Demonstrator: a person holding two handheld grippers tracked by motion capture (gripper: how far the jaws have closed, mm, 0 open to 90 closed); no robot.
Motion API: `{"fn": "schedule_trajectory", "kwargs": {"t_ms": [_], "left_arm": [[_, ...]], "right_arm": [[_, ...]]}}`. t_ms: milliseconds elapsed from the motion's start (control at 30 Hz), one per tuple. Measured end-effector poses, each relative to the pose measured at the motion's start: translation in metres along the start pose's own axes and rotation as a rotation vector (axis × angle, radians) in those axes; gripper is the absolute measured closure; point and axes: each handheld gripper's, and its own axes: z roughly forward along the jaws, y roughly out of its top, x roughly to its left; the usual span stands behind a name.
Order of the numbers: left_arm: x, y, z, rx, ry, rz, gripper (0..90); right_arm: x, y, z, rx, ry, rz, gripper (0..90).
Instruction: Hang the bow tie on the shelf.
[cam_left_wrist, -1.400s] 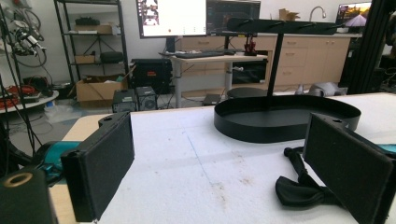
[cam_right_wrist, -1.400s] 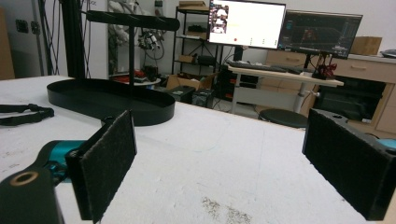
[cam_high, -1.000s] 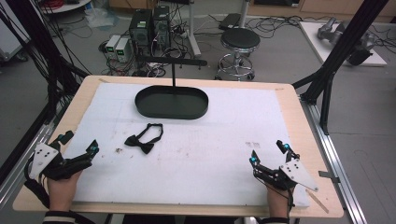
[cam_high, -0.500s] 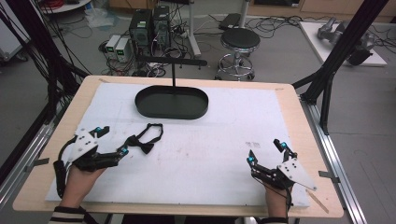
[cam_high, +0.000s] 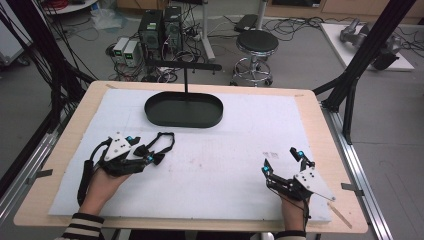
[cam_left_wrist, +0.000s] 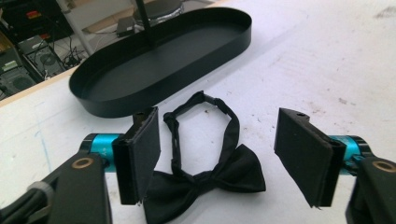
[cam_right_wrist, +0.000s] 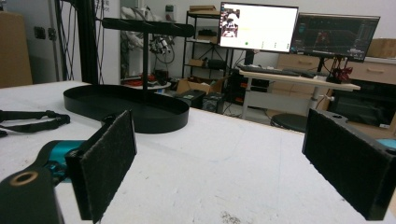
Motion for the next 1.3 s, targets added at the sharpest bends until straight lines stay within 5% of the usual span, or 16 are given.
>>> {"fn": "schedule_trajectory", "kwargs": {"t_ms": [467,667,1100,1300], "left_arm": [[-0.006,-0.002,0.042,0.160,-0.059,0.037,46.5],[-0.005,-0.005,0.050,0.203,-0.032,0.024,54.0],[0.001,-0.012,0.059,0.257,-0.035,-0.016,60.3],[-0.001,-0.013,0.060,0.260,-0.084,-0.014,78.0]], "right_arm": [[0.003,0.000,0.005,-0.005,0.009,0.002,9.0],[0.004,0.000,0.005,0.002,0.009,0.011,9.0],[0.003,-0.001,0.006,0.001,0.008,0.013,9.0],[0.004,-0.001,0.006,0.003,0.007,0.013,9.0]]}}
